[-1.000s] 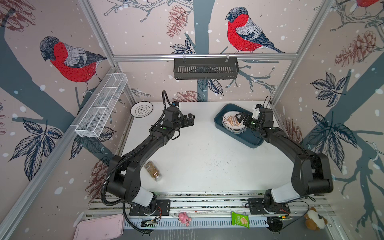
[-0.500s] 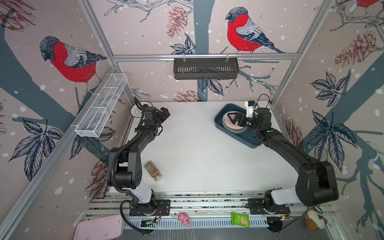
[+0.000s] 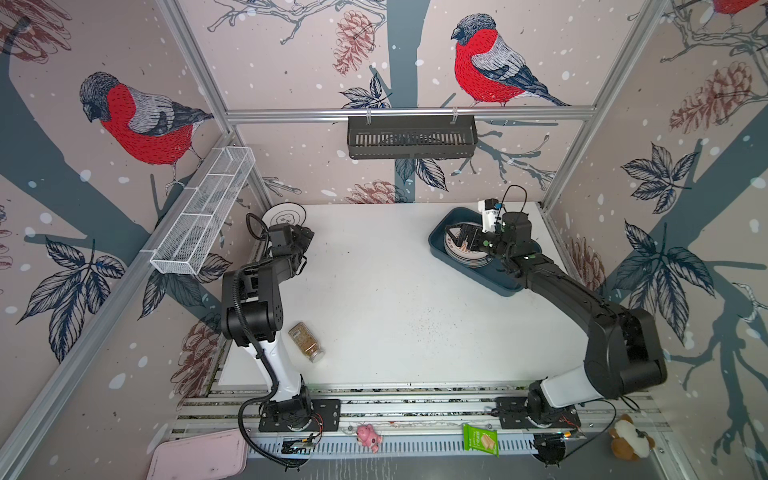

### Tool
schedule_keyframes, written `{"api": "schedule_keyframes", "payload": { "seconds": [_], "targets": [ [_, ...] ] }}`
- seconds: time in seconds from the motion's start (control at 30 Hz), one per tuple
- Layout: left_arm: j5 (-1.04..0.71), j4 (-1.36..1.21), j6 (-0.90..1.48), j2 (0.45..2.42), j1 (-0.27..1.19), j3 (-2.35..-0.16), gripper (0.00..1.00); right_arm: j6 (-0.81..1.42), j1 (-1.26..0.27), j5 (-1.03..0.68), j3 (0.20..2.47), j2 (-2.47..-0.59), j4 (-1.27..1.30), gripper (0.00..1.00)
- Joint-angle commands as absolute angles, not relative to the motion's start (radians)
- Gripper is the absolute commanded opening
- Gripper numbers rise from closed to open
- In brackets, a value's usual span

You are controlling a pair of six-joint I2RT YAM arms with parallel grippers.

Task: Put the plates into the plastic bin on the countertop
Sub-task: 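Move the left gripper to the white cloud-emblem plate while the right rises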

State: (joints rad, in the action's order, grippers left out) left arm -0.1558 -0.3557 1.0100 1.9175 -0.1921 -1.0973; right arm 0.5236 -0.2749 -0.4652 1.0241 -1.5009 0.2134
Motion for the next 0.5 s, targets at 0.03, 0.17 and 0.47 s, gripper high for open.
{"api": "schedule_keyframes", "payload": {
  "seconds": [0.03, 0.17, 0.47],
  "targets": [
    [-0.172, -0.452, 1.096, 1.983, -0.227, -1.14, 0.91, 0.526, -0.296, -0.48, 1.064, -1.531, 0.257, 1.0],
    [-0.188, -0.469, 1.134, 2.054, -0.254, -1.189, 0.87, 0.535, -0.302, -0.484, 1.108, -1.574, 0.257, 1.0],
    [-0.178, -0.452, 1.172, 2.168, -0.283, -1.295, 0.87, 0.535, -0.308, -0.503, 1.185, -1.643, 0.24, 1.0]
  ]
}}
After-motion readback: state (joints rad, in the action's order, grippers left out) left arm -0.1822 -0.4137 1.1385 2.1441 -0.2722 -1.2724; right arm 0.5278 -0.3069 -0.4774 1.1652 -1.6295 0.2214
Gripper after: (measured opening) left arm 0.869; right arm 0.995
